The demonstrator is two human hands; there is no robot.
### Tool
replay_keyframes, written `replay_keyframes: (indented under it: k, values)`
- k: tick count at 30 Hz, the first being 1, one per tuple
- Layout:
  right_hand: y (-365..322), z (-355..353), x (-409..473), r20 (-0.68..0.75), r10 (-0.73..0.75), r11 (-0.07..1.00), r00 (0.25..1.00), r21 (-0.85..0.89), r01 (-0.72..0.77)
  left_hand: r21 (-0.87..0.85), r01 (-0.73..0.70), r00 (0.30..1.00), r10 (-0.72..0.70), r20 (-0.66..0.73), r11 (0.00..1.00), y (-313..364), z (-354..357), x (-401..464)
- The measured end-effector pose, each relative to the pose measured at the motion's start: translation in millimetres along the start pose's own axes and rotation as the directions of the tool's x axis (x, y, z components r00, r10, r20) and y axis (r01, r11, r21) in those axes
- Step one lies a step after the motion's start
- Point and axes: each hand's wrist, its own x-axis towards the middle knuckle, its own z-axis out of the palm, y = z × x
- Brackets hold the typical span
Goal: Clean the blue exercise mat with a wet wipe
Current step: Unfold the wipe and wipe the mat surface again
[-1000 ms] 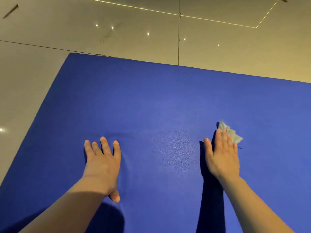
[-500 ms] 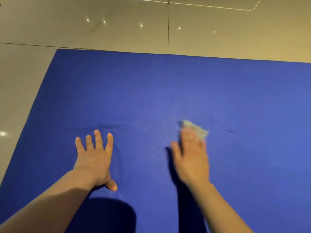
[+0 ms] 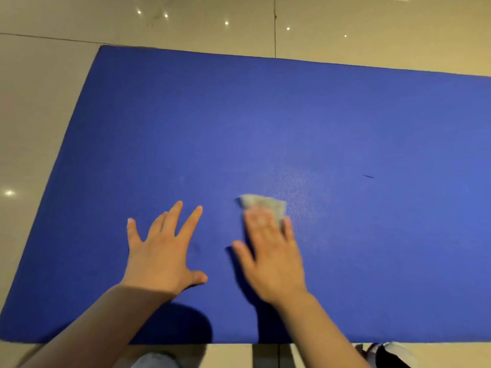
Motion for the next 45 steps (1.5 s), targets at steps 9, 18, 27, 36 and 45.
replay_keyframes:
  k: [9, 18, 27, 36, 45]
  values:
    - [25, -16, -42, 0.012, 0.468, 0.879, 0.884, 0.099, -0.466, 0.025, -0.038, 0.985, 0.033, 0.170, 0.999, -8, 43, -49]
    - [-46, 17, -79, 0.154, -0.161, 0.987, 0.975, 0.028, 0.158, -0.035, -0.017, 0.998, 0.019, 0.055, 0.999, -16, 49, -64]
    - [10, -19, -18, 0.111, 0.377, 0.923, 0.919, 0.036, -0.383, -0.069, -0.010, 1.000, 0.011, 0.015, 0.998, -16, 47, -62]
    - [13, -21, 34, 0.283, -0.131, 0.991, 0.950, 0.027, 0.129, -0.195, -0.105, 0.942, 0.034, -0.334, 0.975, -29, 46, -10]
    - [43, -36, 123, 0.191, 0.333, 0.929, 0.923, 0.101, -0.356, -0.369, 0.002, 0.986, -0.063, -0.155, 0.929, -23, 5, 57]
